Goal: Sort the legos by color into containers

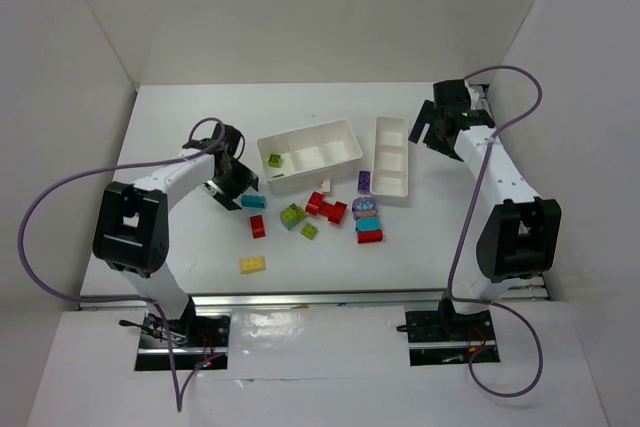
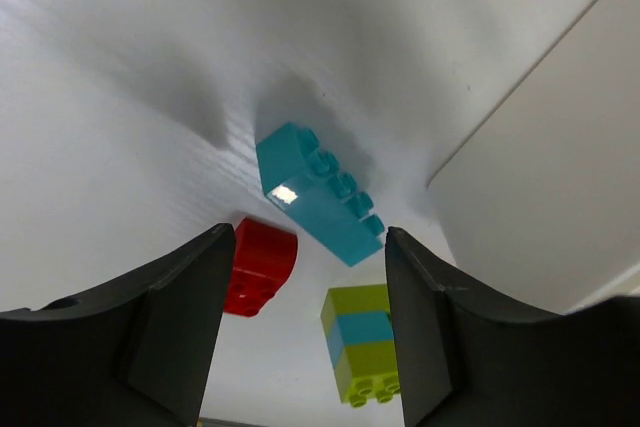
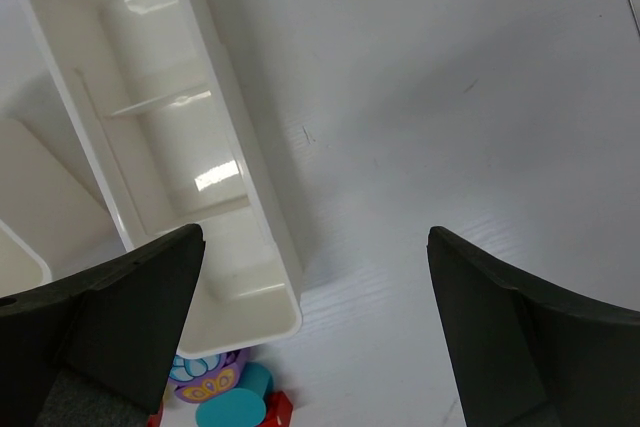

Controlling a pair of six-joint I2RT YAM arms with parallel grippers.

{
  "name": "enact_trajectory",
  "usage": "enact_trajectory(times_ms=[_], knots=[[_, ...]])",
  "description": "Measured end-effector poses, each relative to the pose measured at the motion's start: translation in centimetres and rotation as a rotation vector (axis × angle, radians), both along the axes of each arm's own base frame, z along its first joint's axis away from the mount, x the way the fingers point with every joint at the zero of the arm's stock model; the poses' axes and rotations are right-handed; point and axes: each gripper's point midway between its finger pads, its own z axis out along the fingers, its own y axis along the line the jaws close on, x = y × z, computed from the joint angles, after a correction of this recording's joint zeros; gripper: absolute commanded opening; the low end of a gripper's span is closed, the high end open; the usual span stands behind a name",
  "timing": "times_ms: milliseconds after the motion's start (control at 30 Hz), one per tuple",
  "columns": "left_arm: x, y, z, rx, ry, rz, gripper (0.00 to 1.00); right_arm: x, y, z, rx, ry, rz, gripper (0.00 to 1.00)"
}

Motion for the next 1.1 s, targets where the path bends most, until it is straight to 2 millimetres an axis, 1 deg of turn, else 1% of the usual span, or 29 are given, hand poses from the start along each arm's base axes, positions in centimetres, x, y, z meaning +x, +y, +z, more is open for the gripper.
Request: enact_trajectory(times_ms=[200,333,367,400,467,500,533,600,633,667,700,733,767,800,833,867,900,933,1033,1100], knots=[[1.1,-0.3,-1.6,-0.014,0.002,0.025,0.71,0.0,0.6,0.0,-0.003,0.001,0.015,1.0],[1.2,-0.5,-2.8,-0.019,0.025,0.026,0.6,-0.1,0.8,0.0,-0.004,0.003,0.021,1.0],[1.2,-0.6,-2.9,-0.02,0.03,0.027,0.53,-0.1,0.9,0.0,-0.005,0.004,0.022,1.0],[1.2,-0.5,-3.0,-0.021,0.032,0.032,0.47,-0.1,0.9,0.0,-0.007,0.004,0.022,1.0],[1.3,-0.3,-3.0,-0.015,0.03,0.04,0.4,-0.1,0.9,0.0,-0.007,0.004,0.023,1.0],[1.3,0.0,-3.0,-0.01,0.029,0.047,0.3,-0.1,1.0,0.0,-0.007,0.004,0.024,1.0],[1.4,0.4,-3.0,-0.012,0.03,0.058,0.24,-0.1,1.0,0.0,-0.008,0.004,0.025,1.0],[1.8,1.7,-2.7,0.008,0.016,0.073,0.19,-0.2,1.2,0.0,-0.009,0.004,0.027,1.0],[1.9,2.5,-2.5,0.018,0.01,0.083,0.09,-0.2,1.2,0.0,-0.009,0.004,0.028,1.0],[2.1,3.1,-2.1,0.032,0.004,0.083,0.05,-0.2,1.2,0.0,-0.011,0.004,0.028,1.0],[2.4,3.8,-1.6,0.047,-0.006,0.076,0.05,-0.2,1.2,0.0,-0.012,0.005,0.027,1.0],[2.8,4.2,-0.9,0.062,-0.022,0.059,0.05,-0.2,1.2,0.0,-0.014,0.005,0.026,1.0],[3.4,4.5,0.1,0.084,-0.043,0.031,0.02,-0.2,1.1,0.0,-0.017,0.004,0.023,1.0],[4.7,4.4,1.8,0.103,-0.092,-0.018,0.02,-0.2,1.0,0.0,-0.02,0.004,0.021,1.0],[6.1,3.9,3.6,0.123,-0.152,-0.082,0.0,-0.2,1.0,0.0,-0.021,0.003,0.018,1.0],[7.6,2.9,5.8,0.14,-0.221,-0.152,0.0,-0.2,0.9,0.0,-0.022,0.003,0.015,1.0],[8.8,1.8,7.8,0.148,-0.282,-0.21,0.0,-0.2,0.9,0.0,-0.024,0.002,0.013,1.0],[10.1,0.2,10.3,0.157,-0.364,-0.285,0.0,-0.2,0.9,0.0,-0.023,0.001,0.01,1.0],[12.1,-4.8,16.2,0.155,-0.549,-0.469,0.0,-0.1,1.0,0.0,-0.024,-0.001,0.005,1.0],[12.7,-8.1,18.3,0.143,-0.623,-0.573,0.0,-0.1,1.1,0.0,-0.022,-0.002,0.005,1.0]])
